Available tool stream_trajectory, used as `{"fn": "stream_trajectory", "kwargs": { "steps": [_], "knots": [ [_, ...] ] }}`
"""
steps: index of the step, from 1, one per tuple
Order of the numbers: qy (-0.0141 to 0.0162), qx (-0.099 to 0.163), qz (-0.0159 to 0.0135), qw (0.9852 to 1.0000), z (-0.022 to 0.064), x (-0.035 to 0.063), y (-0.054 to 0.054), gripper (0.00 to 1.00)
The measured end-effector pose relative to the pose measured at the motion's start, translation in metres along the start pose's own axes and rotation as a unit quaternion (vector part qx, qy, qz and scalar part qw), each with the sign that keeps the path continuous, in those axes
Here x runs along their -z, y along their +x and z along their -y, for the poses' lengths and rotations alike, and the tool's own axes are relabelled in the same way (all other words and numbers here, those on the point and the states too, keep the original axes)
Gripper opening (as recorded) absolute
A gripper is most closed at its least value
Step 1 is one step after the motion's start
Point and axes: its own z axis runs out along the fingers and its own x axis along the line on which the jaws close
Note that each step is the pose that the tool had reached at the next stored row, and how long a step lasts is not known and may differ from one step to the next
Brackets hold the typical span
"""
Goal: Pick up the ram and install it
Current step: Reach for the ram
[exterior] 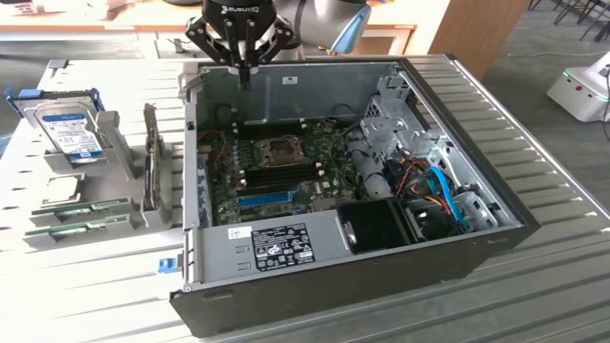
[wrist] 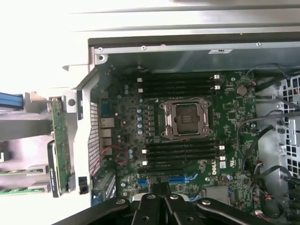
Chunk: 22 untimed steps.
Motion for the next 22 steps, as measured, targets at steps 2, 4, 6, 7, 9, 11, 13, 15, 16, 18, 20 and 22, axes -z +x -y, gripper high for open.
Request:
{"fn": "stream_trajectory", "kwargs": {
  "steps": [2,4,6,7,9,11,13,15,16,18,20,22],
  "knots": [
    [-0.0001,0.000,0.0000,1.0000,0.0002,0.0000,0.003,0.11],
    [-0.0001,0.000,0.0000,1.0000,0.0005,0.0001,0.007,0.11],
    [0.0000,0.000,0.0000,1.0000,0.0007,0.0002,0.010,0.11],
    [0.0000,0.000,0.0000,1.0000,0.0009,0.0002,0.012,0.11],
    [0.0000,0.000,0.0000,1.0000,0.0011,0.0003,0.015,0.11],
    [0.0000,0.000,0.0000,1.0000,0.0014,0.0004,0.018,0.11],
    [0.0000,0.000,0.0000,1.0000,0.0016,0.0004,0.021,0.11],
    [0.0000,0.000,0.0000,1.0000,0.0018,0.0005,0.024,0.11],
    [-0.0001,0.000,0.0000,1.0000,0.0019,0.0005,0.026,0.11],
    [-0.0001,0.000,0.0000,1.0000,0.0022,0.0006,0.029,0.11],
    [0.0000,0.000,0.0000,1.0000,0.0024,0.0007,0.032,0.11],
    [0.0000,0.000,0.0000,1.0000,0.0027,0.0008,0.035,0.11]
  ]
}}
